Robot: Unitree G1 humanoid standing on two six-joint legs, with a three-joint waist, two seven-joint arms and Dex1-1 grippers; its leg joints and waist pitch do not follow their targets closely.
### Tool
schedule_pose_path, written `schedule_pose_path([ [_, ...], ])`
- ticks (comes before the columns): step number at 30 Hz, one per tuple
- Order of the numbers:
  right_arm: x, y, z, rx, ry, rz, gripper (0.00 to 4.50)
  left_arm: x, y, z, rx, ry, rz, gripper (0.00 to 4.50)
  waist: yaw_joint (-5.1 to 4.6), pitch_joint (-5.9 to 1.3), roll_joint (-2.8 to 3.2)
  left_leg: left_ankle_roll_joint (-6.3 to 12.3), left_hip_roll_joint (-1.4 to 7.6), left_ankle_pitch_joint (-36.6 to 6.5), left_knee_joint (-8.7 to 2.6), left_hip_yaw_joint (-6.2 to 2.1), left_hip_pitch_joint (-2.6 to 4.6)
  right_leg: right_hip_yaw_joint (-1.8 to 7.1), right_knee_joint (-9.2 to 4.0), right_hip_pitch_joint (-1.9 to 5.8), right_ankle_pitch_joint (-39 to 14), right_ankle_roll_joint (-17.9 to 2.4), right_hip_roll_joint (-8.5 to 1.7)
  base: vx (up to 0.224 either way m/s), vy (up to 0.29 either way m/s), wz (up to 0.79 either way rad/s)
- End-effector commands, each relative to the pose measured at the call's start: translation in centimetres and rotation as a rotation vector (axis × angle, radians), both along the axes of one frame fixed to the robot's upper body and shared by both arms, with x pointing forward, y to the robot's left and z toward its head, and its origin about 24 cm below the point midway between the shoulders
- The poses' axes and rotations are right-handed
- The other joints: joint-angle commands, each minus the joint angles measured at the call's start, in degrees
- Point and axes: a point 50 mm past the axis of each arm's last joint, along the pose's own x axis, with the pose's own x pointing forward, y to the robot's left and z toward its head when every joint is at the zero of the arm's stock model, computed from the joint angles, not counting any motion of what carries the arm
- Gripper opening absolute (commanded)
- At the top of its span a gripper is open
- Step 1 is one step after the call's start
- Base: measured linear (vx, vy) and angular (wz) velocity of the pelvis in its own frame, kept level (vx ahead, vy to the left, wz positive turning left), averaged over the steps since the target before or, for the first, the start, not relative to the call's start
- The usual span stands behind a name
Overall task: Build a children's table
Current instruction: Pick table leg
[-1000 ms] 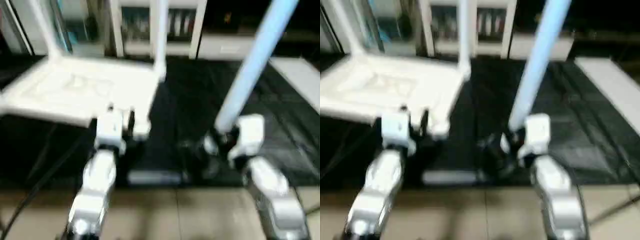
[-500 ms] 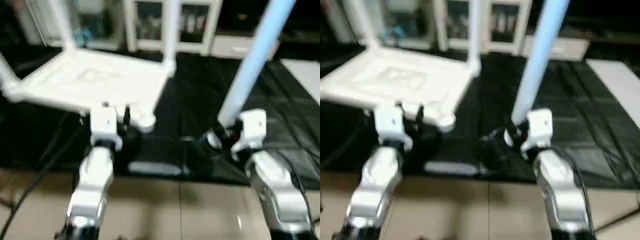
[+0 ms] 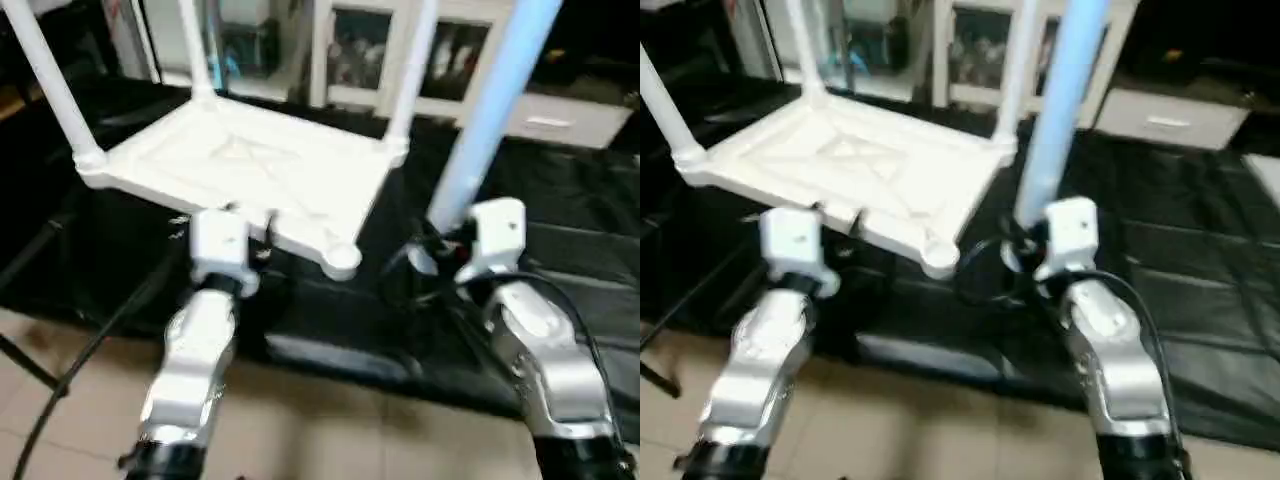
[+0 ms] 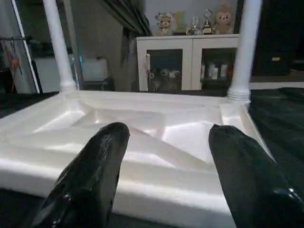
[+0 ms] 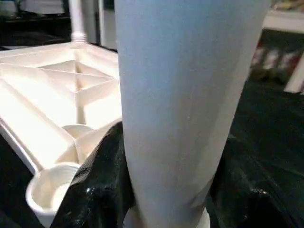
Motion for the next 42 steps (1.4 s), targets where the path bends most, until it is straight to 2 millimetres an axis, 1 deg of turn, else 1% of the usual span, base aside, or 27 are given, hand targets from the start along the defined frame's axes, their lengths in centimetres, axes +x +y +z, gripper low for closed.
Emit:
schedule_pose_path([
  [1, 0.0, -0.4, 0.6, 0.022, -0.021, -0.02, 1.85, 0.0, -0.1, -0.5, 0.006, 0.026, -0.008, 3.14, -3.7, -5.77, 1.3, 30.22, 9.83, 24.52, -3.23, -10.61, 13.39, 0.25, 5.66, -9.72, -5.31, 1.17, 0.04, 0.239, 0.002, -0.08],
  [2, 0.0, -0.5, 0.7, 0.029, -0.024, -0.029, 1.85, 0.0, 0.0, -0.5, 0.006, 0.028, -0.002, 3.14, -3.6, -6.08, 1.34, 28.94, 11.59, 31.5, -1.84, -9.45, 14.57, 1.41, 6.37, -11.61, -6.32, 2.97, -1.33, 0.121, -0.048, -0.31],
  [4, 0.0, -0.5, 0.7, 0.03, -0.024, -0.03, 1.85, 0.1, 0.1, -0.5, 0.005, 0.029, 0.003, 3.14, -2.13, -4.13, -1.06, 16.49, 9.97, 24.4, -4.48, -0.48, 9.6, 1.82, 6.69, -12.55, 6.99, 1.59, -2.33, 0.043, -0.06, -0.42],
  [5, 0.0, -0.5, 0.7, 0.029, -0.025, -0.028, 1.85, 0.2, 0.1, -0.5, 0.004, 0.028, 0.004, 3.14, -1.66, -2.55, -3.36, 11.46, 7.3, 4.01, -6.51, 4.53, 6.91, 2.09, 2.56, -9.73, 10.7, -5.27, -2.39, 0.001, -0.107, -0.68],
  [6, 0.0, -0.5, 0.7, 0.028, -0.025, -0.026, 1.85, 0.3, 0.1, -0.4, 0.003, 0.027, 0.004, 3.14, -1.32, -3.24, -5.18, 9.35, 3.7, -5.95, -4.27, 6.37, 7.39, 4.24, -0.09, -8.18, 7.4, -7.82, -2.28, 0.001, -0.107, -0.68],
  [7, 0.0, -0.5, 0.8, 0.027, -0.025, -0.022, 1.85, 0.4, 0.0, -0.4, 0.003, 0.026, 0.003, 3.14, 1.82, -2.66, -5.19, 5.12, -3.92, -19.06, 5.86, 5.75, 3.26, 15.35, -6.1, -1.18, -13.77, -16.96, -7.04, 0.163, -0.076, -0.55],
  [8, 0.0, -0.5, 0.8, 0.008, -0.032, -0.015, 1.85, 0.4, 0.0, -0.4, 0.002, 0.025, 0.004, 3.14, 2.43, -3.11, -5.67, 3.23, -1.53, -8.6, 8.8, 0.19, -3.96, 14.25, -3.34, 4.45, -12.83, -20.02, -10.44, 0.197, -0.043, -0.47],
  [10, 0.0, -0.4, 0.8, -0.001, -0.028, 0.003, 1.85, 0.5, 0.1, -0.3, 0.001, 0.025, 0.01, 3.14, 1.33, -3.16, -4.51, -0.28, -1.77, -0.59, 9.25, -2.0, -4.09, 11.74, -3.32, 2.16, -3.9, -18.73, -8.68, 0.166, -0.037, -0.39],
  [12, -0.1, -0.3, 0.8, -0.003, -0.024, 0.009, 1.85, 0.4, 0.1, -0.4, 0.001, 0.025, 0.013, 3.14, 0.67, -1.27, -2.31, 1.34, -0.39, 6.25, 3.74, -1.89, -2.78, 6.11, -6.76, -1.34, -15.93, -18.76, -5.14, 0.105, -0.001, -0.06],
  [14, -0.1, -0.3, 0.7, -0.006, -0.02, 0.014, 1.85, 0.4, 0.3, -0.4, -0.001, 0.026, 0.022, 3.14, -0.14, -0.72, 0.08, 3.33, 2.91, -1.23, -2.67, -1.93, -2.14, 2.11, -6.93, 0.34, -24.17, -12.43, -2.27, 0.127, 0.075, -0.08],
  [15, -0.1, -0.2, 0.6, -0.008, -0.015, 0.021, 1.85, 0.4, 0.5, -0.4, 0.0, 0.026, 0.033, 3.14, -1.18, 0.09, 0.86, 2.75, 4.71, -11.02, -5.16, -3.68, -2.12, 0.41, -4.83, 0.21, -24.08, -9.7, -0.27, 0.148, 0.115, -0.15],
  [16, -0.1, -0.1, 0.6, -0.021, -0.014, 0.044, 1.85, 0.2, 0.9, -0.5, 0.006, 0.026, 0.053, 3.14, -2.71, -1.99, 2.68, 3.02, 8.3, -28.35, -7.39, -8.02, 4.19, 0.2, 1.95, -2.96, -13.89, -7.99, 1.3, 0.19, 0.143, -0.14],
  [17, -0.1, -0.1, 0.6, -0.022, -0.014, 0.047, 1.85, 0.2, 0.9, -0.5, 0.006, 0.026, 0.055, 3.14, -3.34, -2.89, 2.17, 6.97, 9.14, -27.33, -7.3, -10.09, 6.93, 0.78, 5.18, -5.63, -5.15, -6.25, 1.03, 0.171, 0.088, 0.03],
  [21, 0.0, 0.0, 0.5, -0.023, -0.01, 0.071, 1.85, -0.3, 1.6, -0.6, 0.022, 0.031, 0.084, 3.14, -4.03, -2.31, -0.25, 19.7, 6.59, -15.13, -6.37, -7.66, 6.64, 2.14, 5.06, -7.9, 1.81, -0.14, -0.6, 0.127, 0.043, 0.02],
  [22, 0.1, 0.1, 0.6, -0.019, -0.009, 0.078, 1.85, -0.4, 1.8, -0.7, 0.03, 0.034, 0.09, 3.14, -3.57, -2.01, -2.07, 18.12, 4.09, -15.49, -5.56, -4.74, 4.9, 3.71, 0.61, -6.59, 4.05, -1.16, -2.3, 0.095, -0.069, 0.01],
  [23, 0.1, 0.1, 0.6, -0.019, -0.009, 0.082, 1.85, -0.4, 1.9, -0.7, 0.032, 0.035, 0.092, 3.14, -1.36, -3.07, -4.62, 14.17, -2.33, -12.39, 1.47, 0.34, -1.62, 9.25, -4.16, 0.99, 1.95, -4.37, -6.98, 0.111, -0.106, 0.03],
  [24, 0.2, 0.2, 0.6, -0.018, -0.009, 0.087, 1.85, -0.5, 2.0, -0.7, 0.037, 0.037, 0.095, 3.14, 0.67, -3.2, -4.43, 9.77, -1.15, -4.96, 6.02, -1.14, -5.12, 11.4, -5.33, 3.85, -5.85, -4.65, -11.0, 0.111, -0.106, 0.03],
  [25, 0.2, 0.2, 0.6, -0.019, -0.01, 0.093, 1.85, -0.5, 2.0, -0.7, 0.041, 0.038, 0.098, 3.14, 0.88, -3.32, -4.56, 7.75, -0.96, -2.41, 6.4, -1.43, -6.02, 10.9, -4.93, 3.99, -5.18, -5.29, -10.45, 0.106, -0.078, -0.06],
  [27, 0.3, 0.4, 0.7, -0.012, -0.012, 0.117, 1.85, -0.6, 2.2, -0.9, 0.032, 0.058, 0.086, 3.14, 1.02, -2.7, -4.51, 4.94, 0.08, 3.63, 3.17, -1.13, -5.52, 7.36, -4.67, 2.72, -3.08, -10.99, -6.91, 0.086, -0.046, -0.05],
  [28, 0.3, 0.5, 0.9, -0.01, -0.018, 0.151, 1.85, -1.0, 2.4, -1.2, -0.013, 0.089, -0.004, 3.14, 1.35, -2.94, -3.24, 5.26, 0.86, 6.75, 1.15, -1.18, -4.93, 6.12, -3.95, 2.36, -1.4, -12.69, -5.7, 0.088, 0.009, -0.03],
  [29, 0.2, 0.6, 1.0, -0.01, -0.022, 0.179, 1.85, -1.4, 2.4, -1.3, -0.043, 0.106, -0.106, 3.31, 0.6, -2.49, -0.23, 7.47, 3.95, 11.74, -3.42, -2.03, -1.65, 2.55, -1.42, -0.89, 4.5, -11.3, -1.66, 0.127, 0.068, 0.0],
  [30, 0.1, 0.5, 1.1, 0.013, -0.018, 0.225, 1.85, -2.1, 2.6, -1.1, -0.065, 0.11, -0.25, 3.42, -0.19, -3.92, 0.61, 10.95, 7.12, 14.35, -2.11, -4.54, 2.92, 2.36, 1.85, -4.49, 8.41, -9.79, -0.87, 0.127, 0.068, 0.0],
  [34, -0.1, 0.0, 1.5, 0.037, -0.012, 0.303, 1.85, -3.1, 3.3, -1.1, 0.004, 0.153, -0.475, 3.76, 0.49, -4.6, -0.43, 15.54, 6.58, 46.1, 0.3, -5.4, 3.95, 4.76, 2.08, -6.99, 20.3, -6.21, -2.62, 0.079, 0.065, 0.0],
  [35, -0.5, -0.9, 1.7, 0.031, 0.012, 0.416, 1.85, -3.7, 4.6, -1.4, 0.119, 0.263, -0.664, 3.87, 1.97, -4.26, -1.34, 12.59, 3.51, 37.67, -0.01, -2.81, 1.39, 5.58, 0.91, -5.21, 23.5, -6.02, -3.46, 0.0, 0.0, 0.0],
  [37, -0.7, -1.1, 1.8, 0.031, 0.029, 0.454, 1.85, -3.7, 5.1, -1.5, 0.157, 0.306, -0.713, 3.94, 2.71, -3.23, -1.63, 7.5, 2.98, 17.53, -2.02, -0.91, -0.95, 5.45, 0.22, -3.47, 20.69, -7.6, -3.84, 0.0, 0.0, 0.0],
  [40, -0.8, -1.5, 2.1, 0.028, 0.043, 0.523, 1.85, -3.5, 5.9, -1.7, 0.245, 0.386, -0.794, 4.2, 2.23, -2.36, -0.92, -0.18, 4.55, -8.78, -4.74, -0.57, 0.15, 5.04, -0.78, -3.68, 4.07, -13.19, -3.71, -0.084, 0.01, 0.01],
  [42, -1.0, -1.5, 2.6, 0.042, 0.048, 0.593, 1.85, -3.1, 6.4, -1.8, 0.325, 0.461, -0.889, 4.44, 1.99, -1.29, -0.82, -6.28, 4.49, -23.69, -5.64, 0.12, 0.92, 5.5, -2.21, -4.96, -12.26, -12.02, -3.85, -0.126, 0.001, 0.06],
])
